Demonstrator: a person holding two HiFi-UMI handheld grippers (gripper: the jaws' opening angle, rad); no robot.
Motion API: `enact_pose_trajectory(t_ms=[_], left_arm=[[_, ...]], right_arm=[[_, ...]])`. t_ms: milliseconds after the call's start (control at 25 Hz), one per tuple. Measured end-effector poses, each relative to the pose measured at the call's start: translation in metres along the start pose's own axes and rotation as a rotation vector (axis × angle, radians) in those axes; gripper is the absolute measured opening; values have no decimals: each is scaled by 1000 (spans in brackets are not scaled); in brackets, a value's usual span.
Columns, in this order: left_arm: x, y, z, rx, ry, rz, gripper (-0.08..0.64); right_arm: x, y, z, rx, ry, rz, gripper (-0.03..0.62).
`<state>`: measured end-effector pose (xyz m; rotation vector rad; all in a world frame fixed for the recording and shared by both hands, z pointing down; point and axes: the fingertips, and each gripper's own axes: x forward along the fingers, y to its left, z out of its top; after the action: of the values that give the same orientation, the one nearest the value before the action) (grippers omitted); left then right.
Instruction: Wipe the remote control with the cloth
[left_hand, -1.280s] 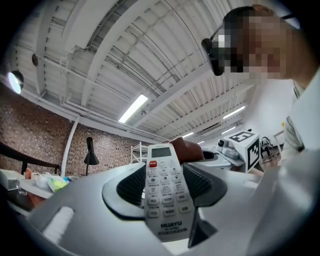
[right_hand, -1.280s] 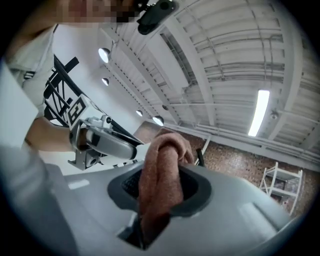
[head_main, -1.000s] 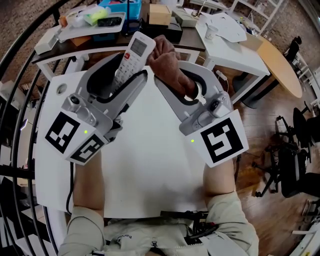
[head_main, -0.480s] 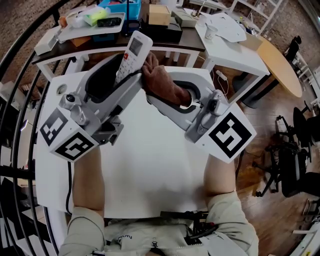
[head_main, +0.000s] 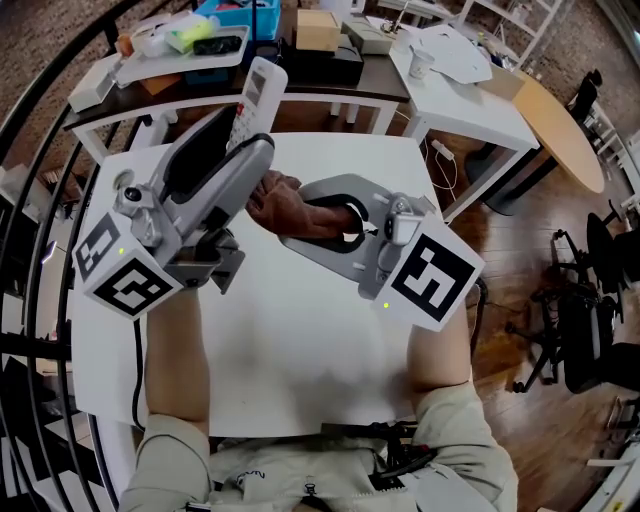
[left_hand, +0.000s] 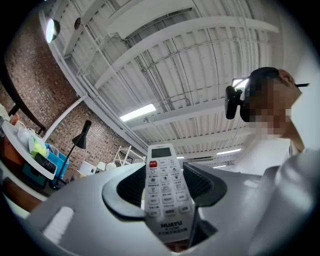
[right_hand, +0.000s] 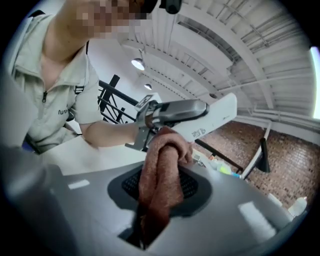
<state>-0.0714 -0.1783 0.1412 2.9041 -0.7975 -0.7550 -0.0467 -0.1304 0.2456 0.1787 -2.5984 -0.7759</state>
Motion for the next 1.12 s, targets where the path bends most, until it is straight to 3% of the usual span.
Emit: enact_pose_trajectory(t_ms=[120, 320, 440, 680, 1120], left_arm=[[1, -3, 0, -7, 2, -19, 244], [5, -11, -8, -12, 27, -50, 245], [10, -20, -15, -18, 47, -85, 245], [19, -34, -28, -27, 81, -132, 245], [8, -21, -7, -92, -12, -108, 245]], right_arm=[[-11, -22, -1, -3, -12, -104, 95], [-55, -90, 12, 136, -194, -511, 97], [-72, -103, 19, 157, -266, -596, 97], [-61, -96, 23, 137, -279, -553, 97], [-21, -63, 28, 96, -232, -375, 95]])
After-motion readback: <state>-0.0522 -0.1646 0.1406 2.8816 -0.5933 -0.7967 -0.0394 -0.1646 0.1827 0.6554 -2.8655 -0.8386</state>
